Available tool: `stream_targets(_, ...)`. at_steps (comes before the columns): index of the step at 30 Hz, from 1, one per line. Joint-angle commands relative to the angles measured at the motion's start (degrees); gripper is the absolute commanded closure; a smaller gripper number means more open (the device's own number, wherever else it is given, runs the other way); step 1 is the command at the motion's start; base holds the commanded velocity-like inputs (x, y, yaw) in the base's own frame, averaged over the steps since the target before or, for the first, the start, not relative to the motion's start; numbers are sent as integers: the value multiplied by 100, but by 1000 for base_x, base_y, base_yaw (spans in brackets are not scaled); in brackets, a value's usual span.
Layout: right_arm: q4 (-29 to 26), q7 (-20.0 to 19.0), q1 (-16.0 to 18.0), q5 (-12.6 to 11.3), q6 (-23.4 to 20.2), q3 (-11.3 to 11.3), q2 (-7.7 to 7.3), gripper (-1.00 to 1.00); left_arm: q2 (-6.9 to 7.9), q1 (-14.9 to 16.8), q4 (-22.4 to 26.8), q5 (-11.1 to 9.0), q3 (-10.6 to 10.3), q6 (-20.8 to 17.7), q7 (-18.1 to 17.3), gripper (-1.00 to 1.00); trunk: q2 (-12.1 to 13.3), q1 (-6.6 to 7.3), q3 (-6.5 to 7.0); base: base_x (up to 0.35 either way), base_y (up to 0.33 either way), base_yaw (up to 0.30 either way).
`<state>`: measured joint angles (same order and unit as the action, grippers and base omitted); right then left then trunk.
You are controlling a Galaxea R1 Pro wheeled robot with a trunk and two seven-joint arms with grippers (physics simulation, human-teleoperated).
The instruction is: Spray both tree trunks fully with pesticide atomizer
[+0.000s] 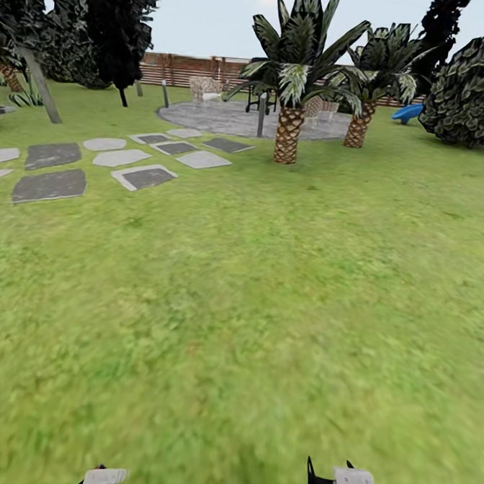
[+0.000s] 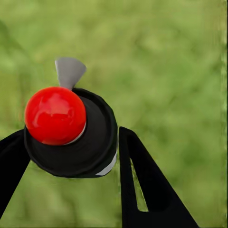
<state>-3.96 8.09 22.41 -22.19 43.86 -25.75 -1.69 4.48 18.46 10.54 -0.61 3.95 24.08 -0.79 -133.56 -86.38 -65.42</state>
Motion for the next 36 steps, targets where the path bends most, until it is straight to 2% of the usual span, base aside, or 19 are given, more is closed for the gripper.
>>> stream_targets(1, 0, 0, 0, 1, 0, 0, 1, -100, 0, 0, 0, 0, 0, 0, 0, 100, 0, 0, -1, 0, -276, -293)
stream_targets(36, 0, 0, 0, 0, 0, 0, 2, -100, 0, 1, 0, 0, 0, 0, 0, 100, 0, 0, -1, 0, -276, -300)
